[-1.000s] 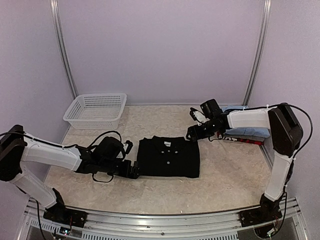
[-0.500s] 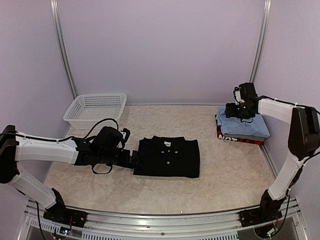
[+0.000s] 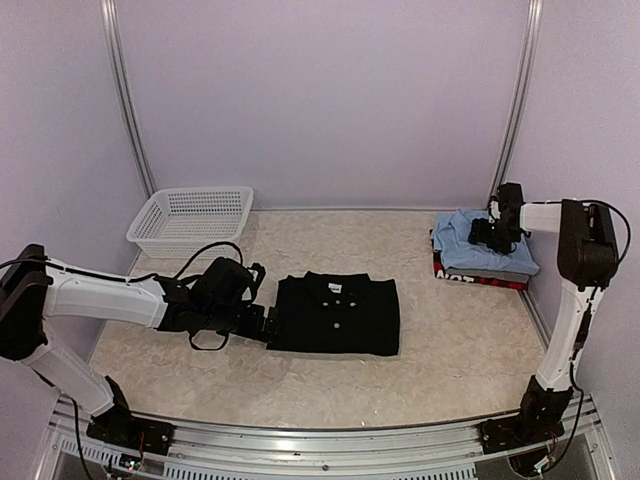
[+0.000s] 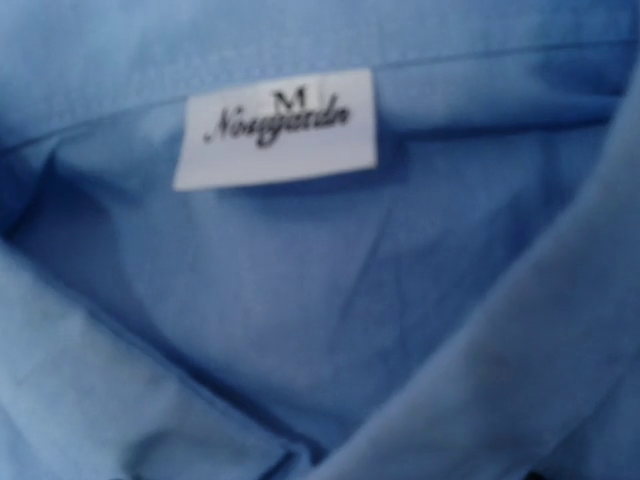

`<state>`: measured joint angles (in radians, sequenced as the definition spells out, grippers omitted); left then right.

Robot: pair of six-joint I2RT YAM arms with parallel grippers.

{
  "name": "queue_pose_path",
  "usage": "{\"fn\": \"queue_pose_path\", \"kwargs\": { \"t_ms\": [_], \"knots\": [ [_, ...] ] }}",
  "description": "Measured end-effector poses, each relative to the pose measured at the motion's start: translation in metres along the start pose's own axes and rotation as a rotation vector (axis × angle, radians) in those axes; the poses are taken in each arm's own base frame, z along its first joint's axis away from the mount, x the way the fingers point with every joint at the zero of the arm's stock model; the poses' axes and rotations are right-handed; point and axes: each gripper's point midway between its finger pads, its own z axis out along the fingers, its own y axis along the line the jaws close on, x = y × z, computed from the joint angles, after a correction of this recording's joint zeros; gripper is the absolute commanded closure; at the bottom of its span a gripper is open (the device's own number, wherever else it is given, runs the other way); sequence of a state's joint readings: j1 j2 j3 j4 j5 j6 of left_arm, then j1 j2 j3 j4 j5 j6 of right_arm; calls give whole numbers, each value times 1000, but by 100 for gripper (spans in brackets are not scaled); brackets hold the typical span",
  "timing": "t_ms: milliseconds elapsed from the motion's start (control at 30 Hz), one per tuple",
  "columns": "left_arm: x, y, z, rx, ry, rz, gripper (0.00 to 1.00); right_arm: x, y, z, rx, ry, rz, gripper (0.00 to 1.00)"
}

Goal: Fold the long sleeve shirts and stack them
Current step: Move the square-folded shirt to the center of the board.

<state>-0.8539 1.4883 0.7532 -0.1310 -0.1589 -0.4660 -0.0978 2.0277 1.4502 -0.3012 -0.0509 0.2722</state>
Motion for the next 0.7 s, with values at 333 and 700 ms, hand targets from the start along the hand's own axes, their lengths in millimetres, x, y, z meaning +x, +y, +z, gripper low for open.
{"fn": "queue_pose_path", "kwargs": {
  "t_ms": [333,700],
  "knots": [
    [4,3,5,-15,14,7,1,29,9,1,-72,-52,2,22],
    [4,9,5,-34,17,16,1,94,81,-35,-178,-12,-90,23]
  ]
}}
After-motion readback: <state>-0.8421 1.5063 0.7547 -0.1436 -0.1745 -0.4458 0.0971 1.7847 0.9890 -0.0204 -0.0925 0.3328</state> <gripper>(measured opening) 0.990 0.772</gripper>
